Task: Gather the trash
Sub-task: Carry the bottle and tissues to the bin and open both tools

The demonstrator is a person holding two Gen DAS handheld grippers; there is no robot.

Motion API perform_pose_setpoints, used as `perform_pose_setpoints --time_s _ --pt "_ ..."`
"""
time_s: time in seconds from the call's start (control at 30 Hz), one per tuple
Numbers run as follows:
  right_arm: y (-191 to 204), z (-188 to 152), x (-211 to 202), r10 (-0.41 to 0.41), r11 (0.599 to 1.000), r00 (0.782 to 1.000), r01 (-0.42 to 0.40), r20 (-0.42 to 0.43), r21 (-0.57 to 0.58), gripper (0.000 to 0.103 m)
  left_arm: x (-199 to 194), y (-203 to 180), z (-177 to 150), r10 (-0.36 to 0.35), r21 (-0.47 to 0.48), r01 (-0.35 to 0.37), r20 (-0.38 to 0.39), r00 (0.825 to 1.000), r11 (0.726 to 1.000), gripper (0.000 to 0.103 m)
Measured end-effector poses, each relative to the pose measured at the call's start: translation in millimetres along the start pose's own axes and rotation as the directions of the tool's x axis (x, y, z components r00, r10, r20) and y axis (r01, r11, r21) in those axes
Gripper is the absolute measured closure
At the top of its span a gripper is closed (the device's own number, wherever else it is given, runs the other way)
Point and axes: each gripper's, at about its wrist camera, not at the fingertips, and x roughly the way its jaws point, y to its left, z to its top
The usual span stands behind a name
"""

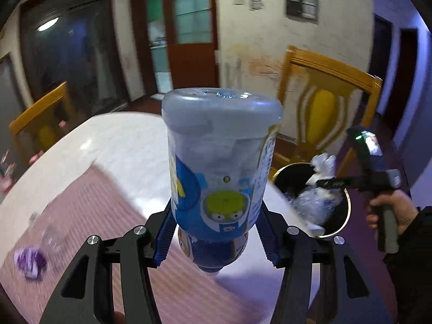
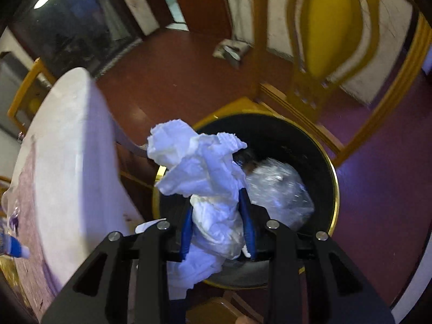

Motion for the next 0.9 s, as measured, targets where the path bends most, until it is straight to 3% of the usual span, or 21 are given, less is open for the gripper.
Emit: perform_pose_setpoints --time_s 0.03,0.07,0.1,0.3,0.37,0.53,0.57,0.6,0.67,0.73,0.9 --pt "-4 0 5 -0.014 1.0 1.0 0.014 -0.02 -0.005 0.05 9 -15 9 -0.025 0.023 0.025 0.0 1.0 0.999 0.049" --pt "-9 -2 10 -0.032 0.999 0.999 0.032 -0.034 -0.003 0.029 17 -25 15 -0.043 0.034 0.043 -0.002 0.999 0.999 0.049" --pt "-12 -5 12 -0.042 0.999 0.998 0.042 -0.039 0.0 0.025 25 -36 20 -0.065 0.046 0.065 -0.006 0.998 0.997 0.049" --pt "-47 -15 -33 -0.065 0.995 0.996 0.061 0.057 0.073 0.025 88 -108 37 -0.157 0.107 0.164 -0.073 0.985 0.981 0.049" --pt "-56 -17 -49 -0.071 0.994 0.993 0.063 0.089 0.09 0.025 110 -129 40 -0.176 0.101 0.189 -0.129 0.976 0.977 0.05" --pt "-82 -17 -79 -0.081 0.989 0.985 0.06 0.154 0.136 0.025 157 -169 33 -0.177 0.106 0.205 -0.224 0.958 0.973 0.049" --pt "-86 -18 -84 -0.084 0.988 0.983 0.061 0.163 0.142 0.025 162 -171 32 -0.175 0.102 0.204 -0.236 0.956 0.974 0.044" --pt "-88 -16 -86 -0.085 0.987 0.982 0.06 0.168 0.146 0.025 167 -173 29 -0.167 0.096 0.194 -0.24 0.956 0.976 0.027" --pt "-89 -15 -91 -0.084 0.987 0.98 0.057 0.178 0.149 0.025 172 -175 28 -0.161 0.07 0.182 -0.229 0.96 0.981 0.014" --pt "-87 -14 -96 -0.085 0.987 0.978 0.056 0.191 0.151 0.025 170 -174 29 -0.173 0.041 0.186 -0.217 0.961 0.982 0.008" --pt "-73 -13 -109 -0.059 0.991 0.973 0.03 0.223 0.128 0.025 142 -156 31 -0.164 0.019 0.169 -0.154 0.974 0.985 0.007"
